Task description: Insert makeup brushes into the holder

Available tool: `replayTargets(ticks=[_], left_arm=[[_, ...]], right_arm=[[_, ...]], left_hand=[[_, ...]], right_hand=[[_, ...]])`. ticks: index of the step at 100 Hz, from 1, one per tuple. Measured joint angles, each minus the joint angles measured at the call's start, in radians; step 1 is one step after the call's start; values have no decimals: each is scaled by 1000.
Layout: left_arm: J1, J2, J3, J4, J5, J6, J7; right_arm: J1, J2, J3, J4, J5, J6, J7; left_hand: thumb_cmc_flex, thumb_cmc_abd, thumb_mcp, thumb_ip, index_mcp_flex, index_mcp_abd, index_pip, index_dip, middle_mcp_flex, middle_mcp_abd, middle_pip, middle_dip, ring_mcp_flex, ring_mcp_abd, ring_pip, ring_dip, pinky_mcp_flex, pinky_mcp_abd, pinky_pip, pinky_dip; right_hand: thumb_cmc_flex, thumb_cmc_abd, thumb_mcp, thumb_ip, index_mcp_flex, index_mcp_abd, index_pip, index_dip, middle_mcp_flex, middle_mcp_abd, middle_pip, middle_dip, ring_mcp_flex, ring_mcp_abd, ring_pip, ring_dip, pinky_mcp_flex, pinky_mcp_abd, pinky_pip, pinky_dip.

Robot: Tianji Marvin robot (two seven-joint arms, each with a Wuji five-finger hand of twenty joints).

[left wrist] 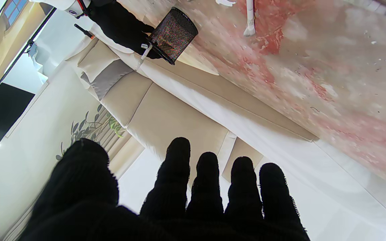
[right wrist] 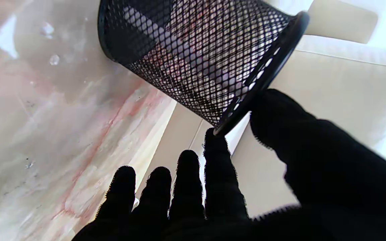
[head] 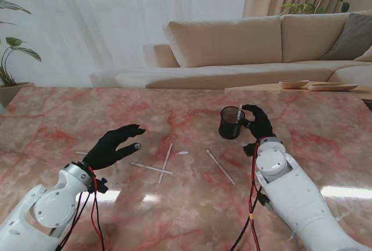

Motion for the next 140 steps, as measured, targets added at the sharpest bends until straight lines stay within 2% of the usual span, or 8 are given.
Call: replayTargets(ticks=[18,39,48,71,96,115,140], left_arm=[[0,0,0,-1,1,0,-2],[1,1,0,-1,3,1,-4],[1,1,0,-1,4,1,-4],[1,1,-1,-1,5,1,-3],[1,1,0,-1,4,1,-3],[1,1,1,-2,4,1,-3],[1,1,2,-2,3,1,-4]], right_arm=[[-16,8,14,-11,7,-15,25],[-20,11,20,-15,21,-20,34],[-24,12,25,-20,27,-20,42],[-36,19,38,-32,25,-33,70],[-52,34,50,-50,4,-44,97],[-54,45,47,-51,-37,-40,105],[-52,48,43,-48,-46,-35,104]], left_hand=[[0,0,0,0,0,0,0,0,0,0,0,0,0,0,0,0,0,0,0,0],[0,0,0,0,0,0,0,0,0,0,0,0,0,0,0,0,0,0,-2,-1],[0,0,0,0,0,0,0,0,0,0,0,0,0,0,0,0,0,0,-11,-10],[0,0,0,0,0,0,0,0,0,0,0,0,0,0,0,0,0,0,-13,-11],[0,0,0,0,0,0,0,0,0,0,0,0,0,0,0,0,0,0,-14,-11],[0,0,0,0,0,0,0,0,0,0,0,0,0,0,0,0,0,0,-23,-11],[0,0,0,0,0,0,1,0,0,0,0,0,0,0,0,0,0,0,-23,-11]], right_hand=[[-48,2,-66,2,-5,10,-3,-14,-10,0,-25,-2,0,0,-11,0,0,2,-13,0],[-61,53,-164,2,-6,10,-3,-26,-10,0,-26,-2,0,0,-11,0,0,2,-13,11],[-61,62,-179,2,-6,11,-3,-27,-10,0,-32,-2,0,0,-11,0,0,2,-13,11],[-61,42,-159,2,-6,12,-4,-29,-14,0,-49,-14,0,0,-13,0,0,2,-15,12],[-60,1,-65,11,-19,24,-28,-51,-24,0,-63,-14,0,0,-25,0,0,2,-26,12],[-59,-26,-39,21,-44,36,-46,-62,-29,0,-64,-14,0,0,-25,0,0,2,-26,12],[-30,-62,-3,21,-62,46,-66,-77,-37,0,-67,-14,0,1,-25,0,0,2,-26,12]])
